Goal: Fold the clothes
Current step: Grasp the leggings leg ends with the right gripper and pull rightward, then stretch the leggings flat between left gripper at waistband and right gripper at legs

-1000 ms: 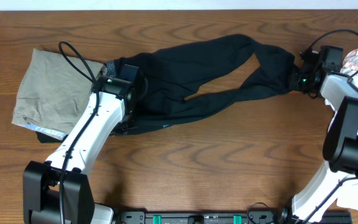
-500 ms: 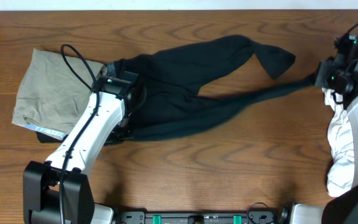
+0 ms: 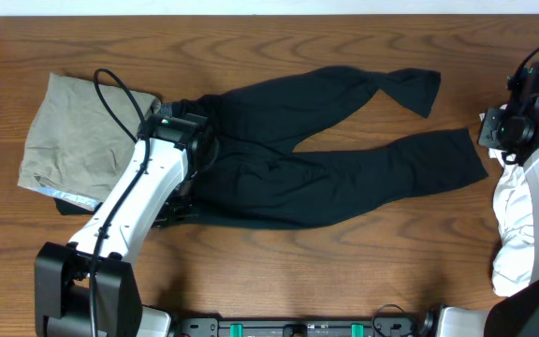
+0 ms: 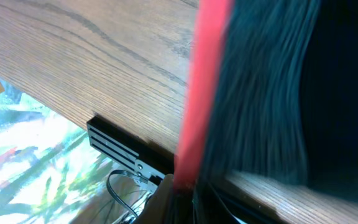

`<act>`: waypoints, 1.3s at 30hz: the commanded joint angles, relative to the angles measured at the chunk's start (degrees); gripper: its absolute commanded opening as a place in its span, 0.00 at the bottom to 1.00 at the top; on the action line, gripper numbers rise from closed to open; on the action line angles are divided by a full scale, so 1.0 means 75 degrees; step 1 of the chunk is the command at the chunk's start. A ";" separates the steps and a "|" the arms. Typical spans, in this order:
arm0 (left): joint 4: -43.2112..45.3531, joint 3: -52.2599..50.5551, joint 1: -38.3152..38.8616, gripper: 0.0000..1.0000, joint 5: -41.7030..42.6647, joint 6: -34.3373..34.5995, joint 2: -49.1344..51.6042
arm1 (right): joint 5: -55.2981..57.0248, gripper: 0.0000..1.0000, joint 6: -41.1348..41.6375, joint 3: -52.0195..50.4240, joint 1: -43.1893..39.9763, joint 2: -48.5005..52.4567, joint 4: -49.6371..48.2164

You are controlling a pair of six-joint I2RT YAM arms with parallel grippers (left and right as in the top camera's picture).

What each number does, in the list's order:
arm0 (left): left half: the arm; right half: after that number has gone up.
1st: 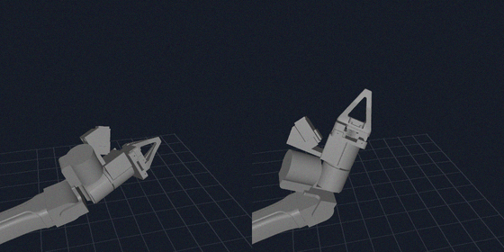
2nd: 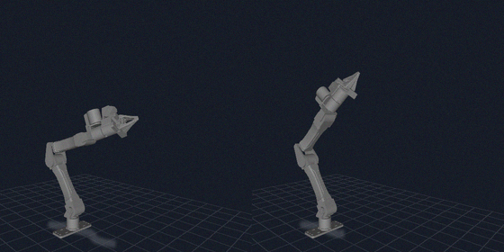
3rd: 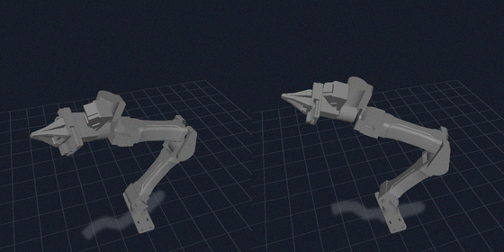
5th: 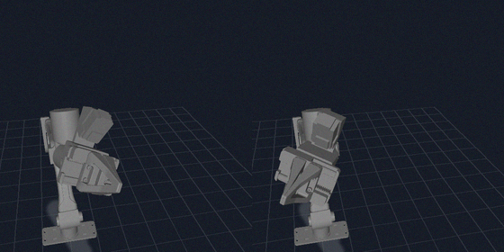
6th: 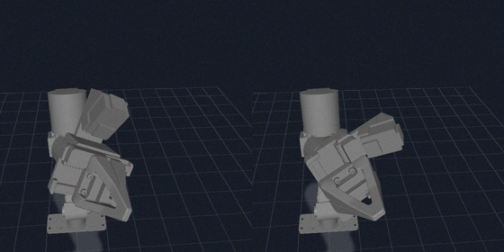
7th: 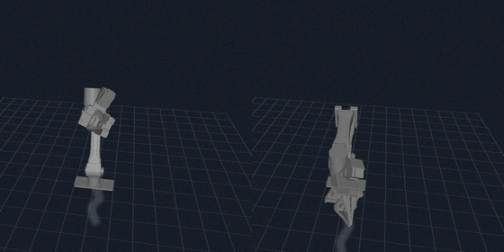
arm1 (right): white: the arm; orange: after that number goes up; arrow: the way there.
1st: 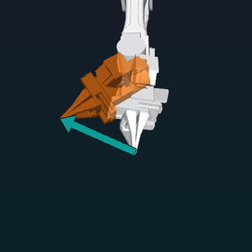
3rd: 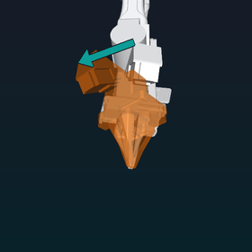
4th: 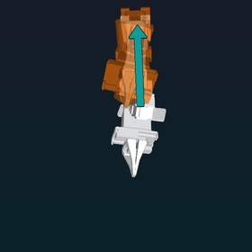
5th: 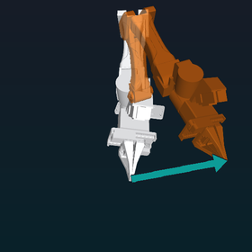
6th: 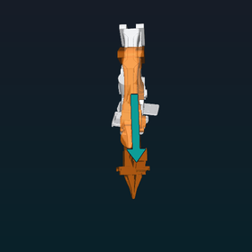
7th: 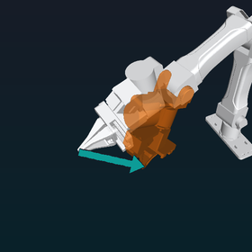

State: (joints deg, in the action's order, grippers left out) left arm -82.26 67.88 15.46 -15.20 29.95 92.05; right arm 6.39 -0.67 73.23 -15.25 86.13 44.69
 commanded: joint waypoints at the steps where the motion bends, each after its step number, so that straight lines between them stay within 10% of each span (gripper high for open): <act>1: 0.0009 -0.0023 -0.0038 0.12 -0.0125 0.0012 -0.0099 | -0.1294 0.16 -0.0289 0.0006 0.0023 0.0047 -0.0254; 13: 0.0804 -0.0023 -0.0038 0.12 -0.0119 0.0012 -0.0099 | -0.1728 0.47 -0.0580 0.0006 0.0309 0.2489 -0.2789; 26: 0.2189 -0.0023 -0.0038 0.12 -0.0067 0.0009 -0.0099 | -0.3456 0.49 -0.0580 0.0006 0.0662 0.4701 -0.4995; 29: 0.2218 -0.0023 -0.0038 0.13 -0.0067 0.0012 -0.0099 | -0.3450 0.40 -0.0580 0.0006 0.0761 0.4846 -0.5112; 33: 0.2218 -0.0023 -0.0038 0.13 -0.0067 0.0012 -0.0099 | -0.3450 0.01 -0.0577 0.0009 0.0860 0.4858 -0.5068; 39: 0.2221 -0.0023 -0.0038 0.13 -0.0067 0.0009 -0.0099 | -0.3054 0.01 -0.0405 0.0009 0.0813 0.4246 -0.4013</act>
State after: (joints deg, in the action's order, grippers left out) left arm -65.52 67.88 15.46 -15.20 29.95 92.03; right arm -18.96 -4.67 73.58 -9.41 120.64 11.35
